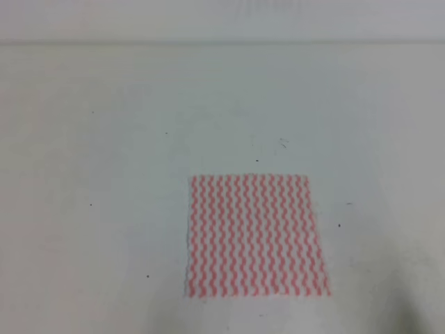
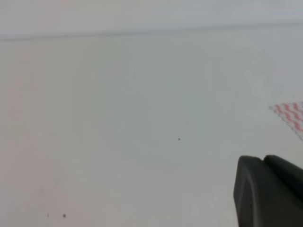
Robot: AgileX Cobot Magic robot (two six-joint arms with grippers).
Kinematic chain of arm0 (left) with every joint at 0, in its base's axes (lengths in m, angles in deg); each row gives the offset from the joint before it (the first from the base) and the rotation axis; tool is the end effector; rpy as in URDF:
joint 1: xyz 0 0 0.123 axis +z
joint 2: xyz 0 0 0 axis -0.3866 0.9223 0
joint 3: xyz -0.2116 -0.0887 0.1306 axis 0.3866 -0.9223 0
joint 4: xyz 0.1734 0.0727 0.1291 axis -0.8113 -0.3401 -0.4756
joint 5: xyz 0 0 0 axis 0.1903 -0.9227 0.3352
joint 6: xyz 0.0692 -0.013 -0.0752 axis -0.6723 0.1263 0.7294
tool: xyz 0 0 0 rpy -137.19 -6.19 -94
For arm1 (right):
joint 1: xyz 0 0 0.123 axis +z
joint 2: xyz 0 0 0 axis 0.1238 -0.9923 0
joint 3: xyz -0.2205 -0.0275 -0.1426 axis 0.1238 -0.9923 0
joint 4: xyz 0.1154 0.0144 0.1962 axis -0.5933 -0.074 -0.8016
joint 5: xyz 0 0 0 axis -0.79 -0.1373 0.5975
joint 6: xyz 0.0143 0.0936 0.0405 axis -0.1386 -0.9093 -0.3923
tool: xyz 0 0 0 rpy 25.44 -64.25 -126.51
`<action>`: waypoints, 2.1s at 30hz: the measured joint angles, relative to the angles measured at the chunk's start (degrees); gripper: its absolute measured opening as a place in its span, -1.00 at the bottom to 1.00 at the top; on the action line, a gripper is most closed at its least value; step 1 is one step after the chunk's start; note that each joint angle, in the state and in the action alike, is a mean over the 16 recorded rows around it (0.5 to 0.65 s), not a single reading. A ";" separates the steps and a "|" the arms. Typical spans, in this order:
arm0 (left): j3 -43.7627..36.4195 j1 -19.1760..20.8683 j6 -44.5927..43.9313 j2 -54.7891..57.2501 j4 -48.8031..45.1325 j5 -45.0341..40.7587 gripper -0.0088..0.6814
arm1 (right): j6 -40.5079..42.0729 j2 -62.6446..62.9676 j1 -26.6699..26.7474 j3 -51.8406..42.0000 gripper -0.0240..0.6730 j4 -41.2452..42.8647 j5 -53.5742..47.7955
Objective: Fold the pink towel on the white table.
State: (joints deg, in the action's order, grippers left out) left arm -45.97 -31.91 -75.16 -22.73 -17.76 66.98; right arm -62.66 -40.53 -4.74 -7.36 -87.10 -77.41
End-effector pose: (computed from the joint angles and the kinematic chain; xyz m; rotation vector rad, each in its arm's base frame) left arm 0.0623 -0.0120 0.1833 0.1666 1.7191 -0.1232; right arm 0.0634 0.0023 0.1869 0.1147 1.7381 0.1528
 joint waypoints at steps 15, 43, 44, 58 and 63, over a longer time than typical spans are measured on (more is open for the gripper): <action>0.34 0.01 2.58 0.29 18.92 10.97 -0.99 | -0.14 -0.10 -0.01 -0.18 -0.98 -16.04 11.55; 10.95 0.00 2.00 14.56 23.88 3.71 -0.99 | 1.34 -5.35 0.01 7.75 -0.98 -32.48 0.70; 12.24 0.00 1.90 16.55 23.74 2.77 -0.99 | 1.34 -6.50 0.00 8.76 -0.98 -32.33 -0.70; 27.58 -0.08 -15.32 48.07 31.38 -7.10 -0.99 | 1.92 -26.32 -0.02 22.99 -0.98 -28.28 -22.42; 29.45 -0.11 -27.02 54.17 40.86 -8.10 -0.99 | 5.04 -33.26 -0.01 26.04 -0.98 -31.08 -26.33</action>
State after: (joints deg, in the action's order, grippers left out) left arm -16.52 -32.03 -102.18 31.44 23.10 58.88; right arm -57.62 -73.79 -4.75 18.68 -118.18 -103.74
